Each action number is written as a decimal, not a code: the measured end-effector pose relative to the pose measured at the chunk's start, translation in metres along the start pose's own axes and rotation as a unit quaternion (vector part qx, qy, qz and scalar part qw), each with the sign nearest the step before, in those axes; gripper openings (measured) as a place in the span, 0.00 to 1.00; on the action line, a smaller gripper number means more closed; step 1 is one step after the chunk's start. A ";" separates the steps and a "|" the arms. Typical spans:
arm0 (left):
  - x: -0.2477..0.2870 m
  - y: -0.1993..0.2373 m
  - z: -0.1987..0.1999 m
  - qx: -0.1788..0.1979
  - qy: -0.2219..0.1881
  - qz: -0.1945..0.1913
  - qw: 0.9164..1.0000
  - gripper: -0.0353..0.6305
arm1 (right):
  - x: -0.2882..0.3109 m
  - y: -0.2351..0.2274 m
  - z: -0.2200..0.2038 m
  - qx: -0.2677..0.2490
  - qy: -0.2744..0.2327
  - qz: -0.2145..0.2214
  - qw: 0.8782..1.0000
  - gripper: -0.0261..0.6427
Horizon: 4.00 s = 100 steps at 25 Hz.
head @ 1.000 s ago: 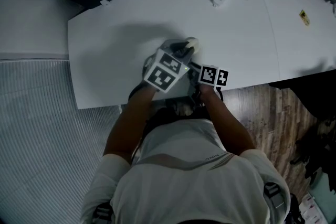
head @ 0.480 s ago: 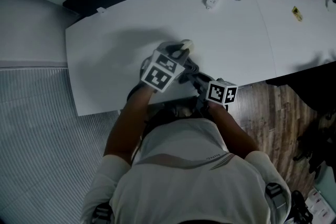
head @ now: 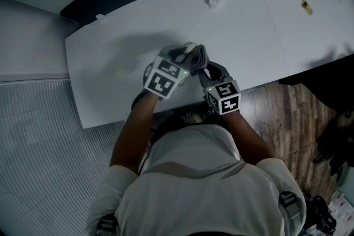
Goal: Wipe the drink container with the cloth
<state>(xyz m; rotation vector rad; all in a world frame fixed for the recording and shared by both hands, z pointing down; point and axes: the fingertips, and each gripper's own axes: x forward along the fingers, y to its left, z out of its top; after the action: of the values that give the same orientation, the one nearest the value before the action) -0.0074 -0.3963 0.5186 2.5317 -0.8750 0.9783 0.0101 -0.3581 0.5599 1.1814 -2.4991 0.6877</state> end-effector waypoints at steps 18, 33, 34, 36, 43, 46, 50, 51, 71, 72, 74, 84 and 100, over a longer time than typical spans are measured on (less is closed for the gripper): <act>-0.002 0.000 0.001 -0.007 -0.011 0.007 1.000 0.16 | 0.054 -0.030 -0.073 -0.072 0.152 0.011 0.986 0.18; -0.001 0.001 -0.001 -0.015 -0.009 0.003 1.000 0.16 | -0.010 -0.081 0.062 0.358 -0.099 0.185 0.910 0.17; -0.002 0.000 -0.001 -0.015 -0.009 0.004 1.000 0.17 | -0.010 -0.082 0.069 0.380 -0.118 0.202 0.895 0.17; -0.003 -0.001 -0.001 -0.017 -0.010 0.005 1.000 0.17 | -0.006 -0.083 0.077 0.419 -0.141 0.227 0.868 0.17; -0.002 0.002 0.002 -0.022 -0.012 0.010 1.000 0.17 | 0.024 -0.071 0.058 0.423 -0.088 0.225 0.873 0.17; -0.003 0.002 0.001 -0.022 -0.010 0.008 1.000 0.17 | 0.029 -0.064 0.050 0.390 -0.059 0.214 0.893 0.17; -0.002 0.003 0.001 -0.023 -0.009 0.008 1.000 0.17 | 0.039 -0.069 0.030 0.343 -0.005 0.166 0.925 0.17; -0.002 0.003 0.001 -0.023 -0.009 0.008 1.000 0.17 | 0.042 -0.070 0.024 0.327 0.011 0.154 0.932 0.17; -0.003 0.007 0.000 -0.037 -0.019 0.012 0.999 0.17 | 0.083 -0.093 -0.017 0.137 0.146 0.125 0.972 0.16; -0.003 0.006 0.000 -0.038 -0.021 0.012 0.999 0.17 | 0.082 -0.091 0.000 0.147 0.129 0.148 0.970 0.16; -0.004 0.007 0.000 -0.039 -0.023 0.012 0.999 0.17 | 0.082 -0.082 0.038 0.171 0.102 0.221 0.955 0.16; -0.003 0.006 0.002 -0.043 -0.025 0.017 0.999 0.17 | 0.091 -0.006 0.110 0.143 0.184 0.486 0.842 0.16; -0.004 0.009 -0.002 -0.055 -0.032 0.024 0.998 0.18 | 0.117 0.010 0.037 0.092 0.397 0.515 0.754 0.15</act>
<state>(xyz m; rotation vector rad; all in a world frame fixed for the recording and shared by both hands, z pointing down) -0.0159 -0.4004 0.5173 2.4718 -0.9831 0.8426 -0.0729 -0.4476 0.5782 -0.5832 -2.0925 1.3269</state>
